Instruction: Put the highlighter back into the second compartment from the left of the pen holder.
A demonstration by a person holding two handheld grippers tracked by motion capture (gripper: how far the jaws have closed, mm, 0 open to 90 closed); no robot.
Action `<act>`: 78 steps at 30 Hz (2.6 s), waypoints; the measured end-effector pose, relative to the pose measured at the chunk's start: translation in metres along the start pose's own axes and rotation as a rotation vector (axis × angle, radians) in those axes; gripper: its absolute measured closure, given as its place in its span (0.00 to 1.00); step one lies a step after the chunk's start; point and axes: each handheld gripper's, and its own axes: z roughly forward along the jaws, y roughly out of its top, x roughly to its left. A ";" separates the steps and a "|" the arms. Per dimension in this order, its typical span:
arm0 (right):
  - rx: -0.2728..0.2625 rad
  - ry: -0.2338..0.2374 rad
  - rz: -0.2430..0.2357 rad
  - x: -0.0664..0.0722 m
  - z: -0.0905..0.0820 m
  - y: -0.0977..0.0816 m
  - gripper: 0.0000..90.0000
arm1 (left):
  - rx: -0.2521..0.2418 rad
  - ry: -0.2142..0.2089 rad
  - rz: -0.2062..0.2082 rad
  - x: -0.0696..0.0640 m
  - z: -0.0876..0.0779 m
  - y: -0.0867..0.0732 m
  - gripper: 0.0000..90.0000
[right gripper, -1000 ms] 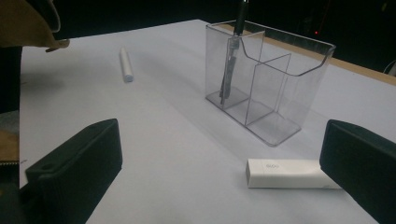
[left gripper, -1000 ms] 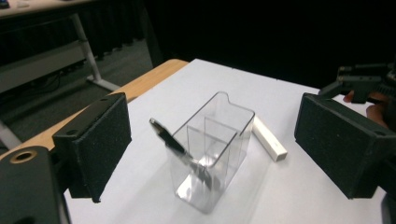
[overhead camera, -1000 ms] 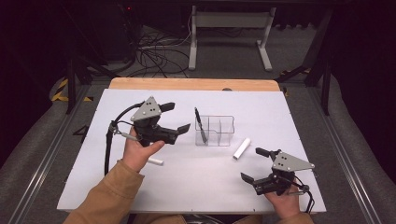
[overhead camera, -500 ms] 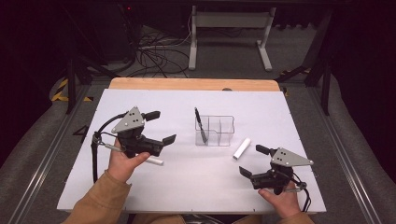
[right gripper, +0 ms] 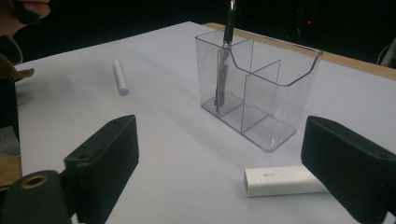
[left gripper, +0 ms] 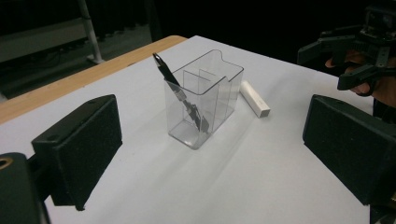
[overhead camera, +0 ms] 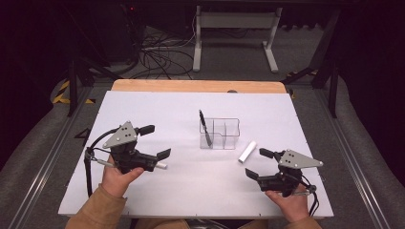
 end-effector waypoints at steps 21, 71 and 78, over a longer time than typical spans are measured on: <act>0.068 -0.011 -0.061 0.007 0.019 0.013 0.24 | 0.008 0.078 -0.013 -0.001 -0.031 -0.034 0.08; 0.257 0.142 -0.188 0.061 0.133 0.076 0.40 | -0.008 0.193 -0.055 0.016 -0.067 -0.047 0.03; 0.308 0.198 -0.182 0.065 0.156 0.080 0.42 | -0.013 0.222 -0.064 0.015 -0.070 -0.051 0.04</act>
